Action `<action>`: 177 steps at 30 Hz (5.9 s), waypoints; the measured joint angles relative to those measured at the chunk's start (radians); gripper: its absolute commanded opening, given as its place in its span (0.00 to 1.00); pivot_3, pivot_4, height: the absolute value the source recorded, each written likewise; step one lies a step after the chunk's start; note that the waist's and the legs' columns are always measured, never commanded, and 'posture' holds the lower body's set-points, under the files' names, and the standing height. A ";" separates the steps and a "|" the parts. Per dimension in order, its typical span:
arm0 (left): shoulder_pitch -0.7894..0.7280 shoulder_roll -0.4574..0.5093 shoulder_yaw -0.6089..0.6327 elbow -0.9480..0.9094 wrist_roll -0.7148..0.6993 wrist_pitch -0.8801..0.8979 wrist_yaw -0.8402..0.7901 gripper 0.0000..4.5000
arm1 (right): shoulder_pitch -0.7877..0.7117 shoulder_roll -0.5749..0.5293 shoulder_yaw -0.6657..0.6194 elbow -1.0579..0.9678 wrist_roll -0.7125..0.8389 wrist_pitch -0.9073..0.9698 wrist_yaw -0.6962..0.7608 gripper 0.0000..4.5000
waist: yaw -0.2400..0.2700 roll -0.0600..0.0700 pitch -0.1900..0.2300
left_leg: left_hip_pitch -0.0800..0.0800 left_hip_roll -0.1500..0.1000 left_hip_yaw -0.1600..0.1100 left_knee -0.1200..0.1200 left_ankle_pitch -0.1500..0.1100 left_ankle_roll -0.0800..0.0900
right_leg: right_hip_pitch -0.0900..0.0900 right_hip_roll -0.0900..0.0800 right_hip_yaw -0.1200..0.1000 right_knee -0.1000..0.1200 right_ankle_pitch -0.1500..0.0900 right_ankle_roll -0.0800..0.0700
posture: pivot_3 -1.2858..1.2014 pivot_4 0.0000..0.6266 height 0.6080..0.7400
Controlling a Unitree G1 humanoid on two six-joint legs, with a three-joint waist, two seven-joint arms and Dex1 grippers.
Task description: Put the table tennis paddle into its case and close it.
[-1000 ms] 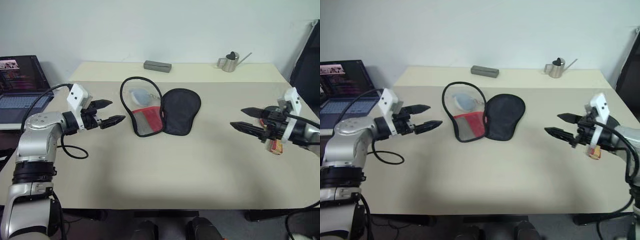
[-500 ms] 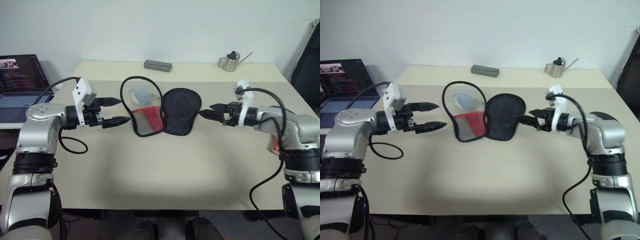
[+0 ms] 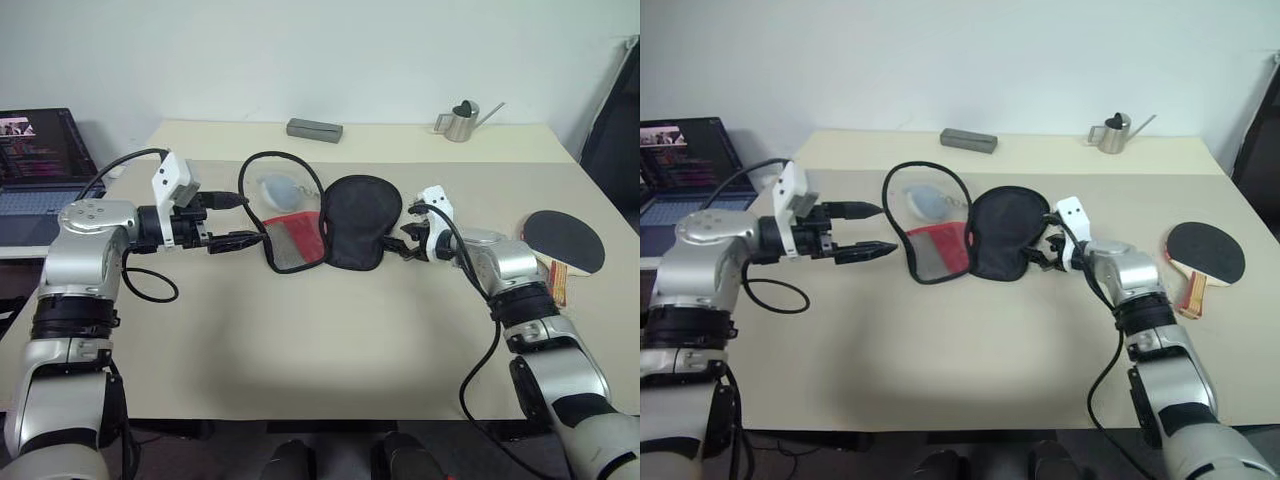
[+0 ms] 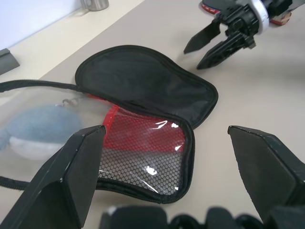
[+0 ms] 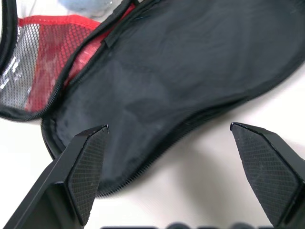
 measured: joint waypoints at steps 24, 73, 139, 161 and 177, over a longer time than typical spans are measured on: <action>-0.029 -0.018 -0.016 0.058 0.026 -0.057 -0.032 1.00 | -0.184 0.130 -0.097 0.407 -0.085 -0.171 -0.088 0.96 | -0.021 0.000 0.000 | 0.000 0.000 0.000 -0.001 0.001 -0.001 | -0.001 0.000 0.000 0.001 0.000 0.000 | 0.52 0.24 1.00; 0.013 -0.070 -0.043 0.010 0.028 -0.073 -0.030 1.00 | 0.084 0.116 -0.328 -0.206 0.006 0.308 -0.409 0.01 | -0.018 0.000 0.000 | -0.001 0.000 0.000 -0.001 0.000 0.000 | -0.001 0.000 0.000 0.001 0.000 0.000 | 0.52 0.24 1.00; -0.029 -0.137 -0.081 -0.020 0.021 -0.074 -0.051 1.00 | 0.263 -0.092 -0.290 -0.555 -0.019 0.248 -0.387 1.00 | -0.017 0.000 0.000 | -0.001 0.000 0.001 -0.001 0.000 0.000 | -0.001 0.001 0.001 0.000 0.000 0.000 | 0.52 0.24 1.00; -0.130 -0.267 -0.123 0.045 0.021 -0.090 -0.104 1.00 | 0.508 -0.183 -0.423 -0.914 0.002 0.465 -0.434 1.00 | 0.003 0.000 0.000 | -0.001 0.000 0.001 0.000 0.000 0.001 | 0.000 0.002 0.002 0.000 0.000 0.000 | 0.52 0.24 1.00; -0.198 -0.323 -0.166 0.135 0.027 -0.148 -0.169 1.00 | 0.538 -0.150 -0.569 -0.829 -0.046 0.532 -0.556 1.00 | 0.005 0.000 0.000 | -0.001 0.000 0.001 0.000 0.000 0.001 | 0.001 0.006 0.002 0.000 0.000 0.000 | 0.52 0.24 1.00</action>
